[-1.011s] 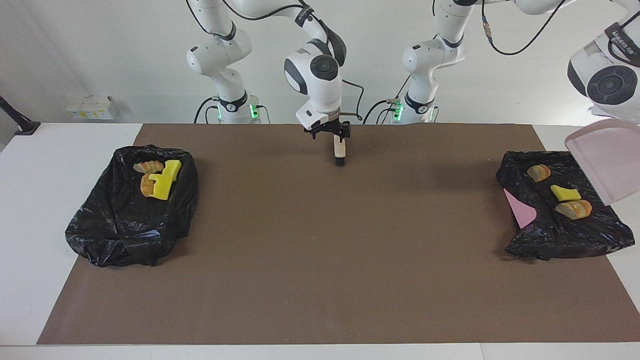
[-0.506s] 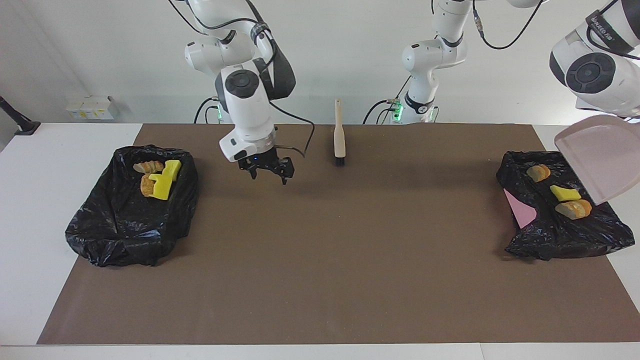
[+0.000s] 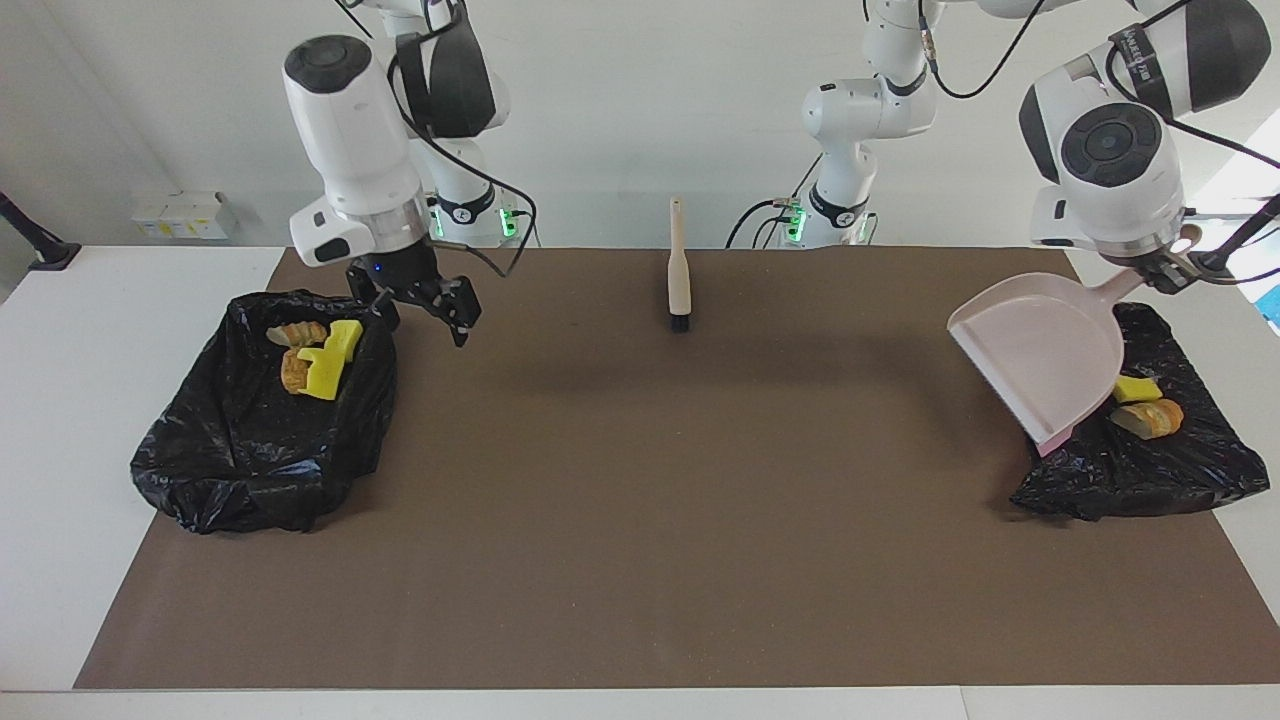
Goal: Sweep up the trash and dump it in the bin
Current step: 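Bring the emptied dustpan back toward the table center with the left gripper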
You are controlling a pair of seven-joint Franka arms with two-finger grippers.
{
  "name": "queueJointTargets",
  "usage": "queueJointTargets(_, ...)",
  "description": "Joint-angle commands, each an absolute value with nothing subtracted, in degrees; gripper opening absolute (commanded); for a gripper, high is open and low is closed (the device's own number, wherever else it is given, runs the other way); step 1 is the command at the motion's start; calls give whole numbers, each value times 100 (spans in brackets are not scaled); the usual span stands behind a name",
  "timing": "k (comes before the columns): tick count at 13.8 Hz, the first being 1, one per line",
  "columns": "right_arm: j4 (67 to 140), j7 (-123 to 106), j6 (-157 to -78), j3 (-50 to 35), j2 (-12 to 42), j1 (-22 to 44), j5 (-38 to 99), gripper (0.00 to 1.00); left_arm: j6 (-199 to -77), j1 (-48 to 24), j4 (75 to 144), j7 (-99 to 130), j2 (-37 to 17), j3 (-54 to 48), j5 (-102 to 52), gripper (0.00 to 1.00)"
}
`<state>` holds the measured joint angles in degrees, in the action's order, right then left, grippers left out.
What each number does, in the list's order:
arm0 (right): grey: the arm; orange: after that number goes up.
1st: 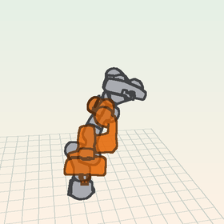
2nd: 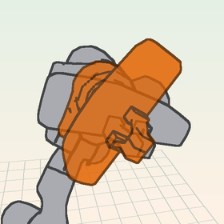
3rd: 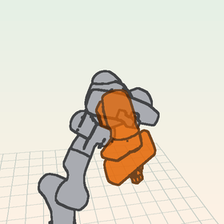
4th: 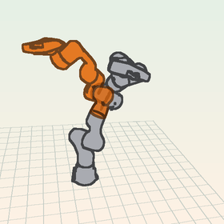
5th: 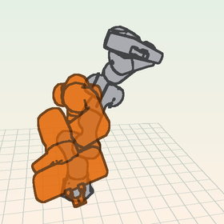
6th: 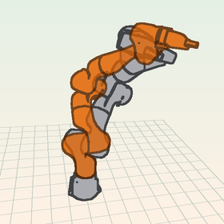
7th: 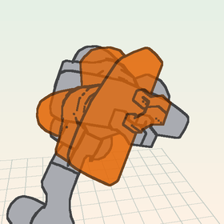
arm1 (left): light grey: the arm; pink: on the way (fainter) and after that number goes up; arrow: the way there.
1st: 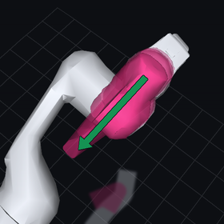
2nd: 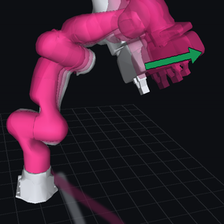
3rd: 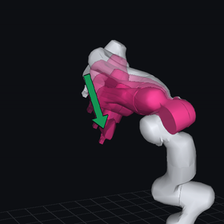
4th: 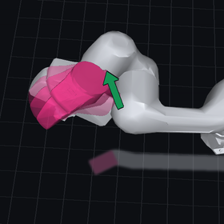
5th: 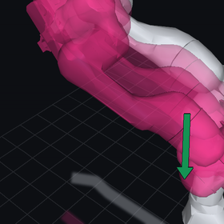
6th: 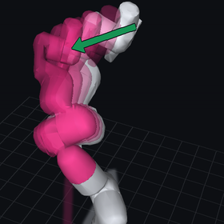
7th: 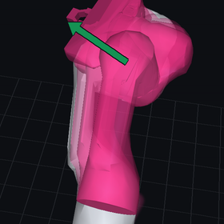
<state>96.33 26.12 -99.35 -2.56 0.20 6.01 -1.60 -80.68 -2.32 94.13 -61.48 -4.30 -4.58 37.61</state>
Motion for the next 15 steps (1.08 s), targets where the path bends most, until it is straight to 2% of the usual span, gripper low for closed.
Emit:
queueJointTargets(1, 9345, 2443, -9179, -325, -237, 370, -176, 100, -7718, -666, 9676, -4603, -89, -378, 2965, 0)
queueJointTargets(6, 8737, 1963, -8342, -203, -229, 185, -263, 100, -7760, -1317, 10080, -2432, 236, -378, 1471, 0)
queueJointTargets(8, 8579, 1697, -8192, -141, -167, 158, -272, 100, -7822, -1791, 10081, -1463, 255, -378, 1170, 0)
queueJointTargets(15, 8543, 1239, -8174, 9, -158, 149, -272, 100, -9147, -2670, 10485, 753, 19, -387, 54, 0)
